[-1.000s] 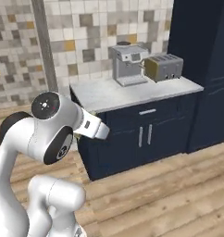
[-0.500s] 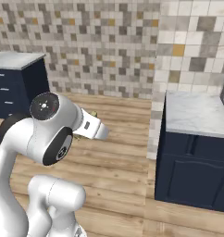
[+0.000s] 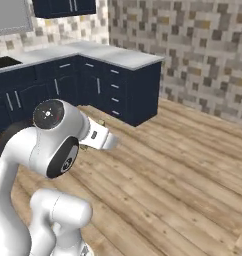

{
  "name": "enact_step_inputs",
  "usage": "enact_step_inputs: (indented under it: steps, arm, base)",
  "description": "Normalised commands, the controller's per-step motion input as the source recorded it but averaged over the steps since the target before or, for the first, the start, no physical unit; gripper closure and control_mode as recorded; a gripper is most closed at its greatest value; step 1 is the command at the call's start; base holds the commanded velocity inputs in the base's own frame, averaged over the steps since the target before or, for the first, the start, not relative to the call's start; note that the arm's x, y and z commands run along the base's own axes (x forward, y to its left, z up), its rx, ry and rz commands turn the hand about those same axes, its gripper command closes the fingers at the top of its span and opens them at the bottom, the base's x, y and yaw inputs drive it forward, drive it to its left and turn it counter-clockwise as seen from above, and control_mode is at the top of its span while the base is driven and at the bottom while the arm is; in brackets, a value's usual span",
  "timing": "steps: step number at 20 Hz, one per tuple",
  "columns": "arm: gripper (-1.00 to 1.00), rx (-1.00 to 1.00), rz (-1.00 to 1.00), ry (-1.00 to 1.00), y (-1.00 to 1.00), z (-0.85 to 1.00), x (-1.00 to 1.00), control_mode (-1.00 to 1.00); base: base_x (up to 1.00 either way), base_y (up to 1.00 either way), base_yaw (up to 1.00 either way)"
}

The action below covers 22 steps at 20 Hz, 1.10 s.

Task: Pick the egg and butter from the fridge and place them by the bowl for mixing.

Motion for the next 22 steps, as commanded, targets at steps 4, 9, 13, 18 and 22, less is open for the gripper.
enact_step_inputs:
  steps: [4,9,13,18,22]
  arm:
    - [1.00,0.00,0.00,0.00,0.00,0.00,0.00,1.00]
    - [1.00,0.00,0.00,0.00,0.00,0.00,0.00,1.00]
    - [1.00,0.00,0.00,0.00,0.00,0.00,0.00,1.00]
    - [1.00,0.00,0.00,0.00,0.00,0.00,0.00,1.00]
    - [1.00,0.00,0.00,0.00,0.00,0.00,0.00,1.00]
  base:
    - [0.39,0.00,0.69]
    - [0.61,0.00,0.44]
    - [0.58,0.00,0.43]
    - [0.62,-0.01,0.26]
    - [0.69,-0.05,0.15]
